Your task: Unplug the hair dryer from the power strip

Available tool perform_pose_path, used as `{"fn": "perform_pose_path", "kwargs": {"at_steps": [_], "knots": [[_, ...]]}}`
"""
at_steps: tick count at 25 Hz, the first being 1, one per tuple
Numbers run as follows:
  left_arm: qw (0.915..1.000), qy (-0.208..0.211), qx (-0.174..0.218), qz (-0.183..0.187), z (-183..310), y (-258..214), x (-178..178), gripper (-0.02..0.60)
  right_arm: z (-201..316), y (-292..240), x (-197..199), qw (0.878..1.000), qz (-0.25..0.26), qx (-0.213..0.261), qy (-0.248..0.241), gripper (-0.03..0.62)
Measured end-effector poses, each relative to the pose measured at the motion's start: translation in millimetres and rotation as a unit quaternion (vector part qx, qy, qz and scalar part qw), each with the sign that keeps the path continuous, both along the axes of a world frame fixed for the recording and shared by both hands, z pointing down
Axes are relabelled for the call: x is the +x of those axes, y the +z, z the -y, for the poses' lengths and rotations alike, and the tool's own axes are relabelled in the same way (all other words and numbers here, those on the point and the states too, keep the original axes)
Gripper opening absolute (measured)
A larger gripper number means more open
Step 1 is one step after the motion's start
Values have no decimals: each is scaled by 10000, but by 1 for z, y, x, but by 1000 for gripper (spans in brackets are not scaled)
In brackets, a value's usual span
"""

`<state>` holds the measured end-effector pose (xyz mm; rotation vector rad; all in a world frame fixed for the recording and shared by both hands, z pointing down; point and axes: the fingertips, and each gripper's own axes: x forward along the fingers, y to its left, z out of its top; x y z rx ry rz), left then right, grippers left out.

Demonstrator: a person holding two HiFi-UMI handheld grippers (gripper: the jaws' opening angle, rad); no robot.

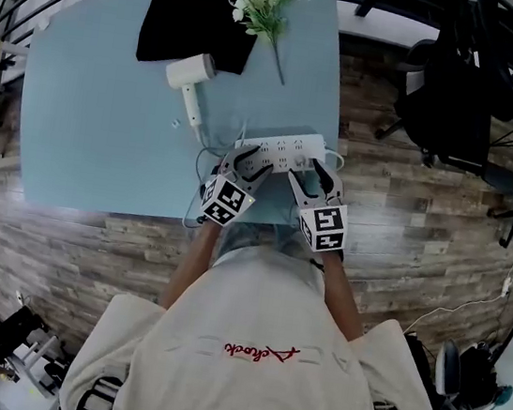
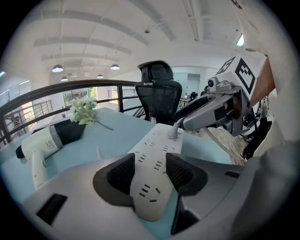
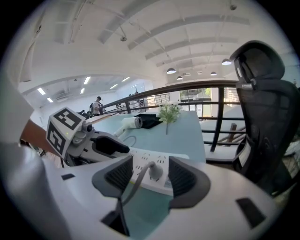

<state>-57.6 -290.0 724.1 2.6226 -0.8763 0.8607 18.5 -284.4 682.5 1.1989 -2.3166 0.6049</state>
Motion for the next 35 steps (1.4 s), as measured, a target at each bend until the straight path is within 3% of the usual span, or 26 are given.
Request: {"fn": "perform_pose_path", "kwargs": {"at_steps": [7, 14, 20, 29, 35], "knots": [[10000, 16, -6, -8, -1, 0, 0, 192, 3, 9, -3, 9977, -670, -20, -98, 236], [10000, 41, -7, -21, -1, 0, 0, 192, 1, 24, -3, 9900, -1248, -507, -423, 216], [10000, 54, 20, -39, 0, 0, 0, 192, 4, 33, -7, 9883, -1283, -712, -411, 204], [10000, 67, 16, -33, -1, 0, 0, 192, 7, 43, -4, 9876, -1396, -669, -272, 138], [10000, 65, 24, -25, -2, 1, 0, 192, 7, 44, -3, 9875, -1404, -680, -236, 127]]}}
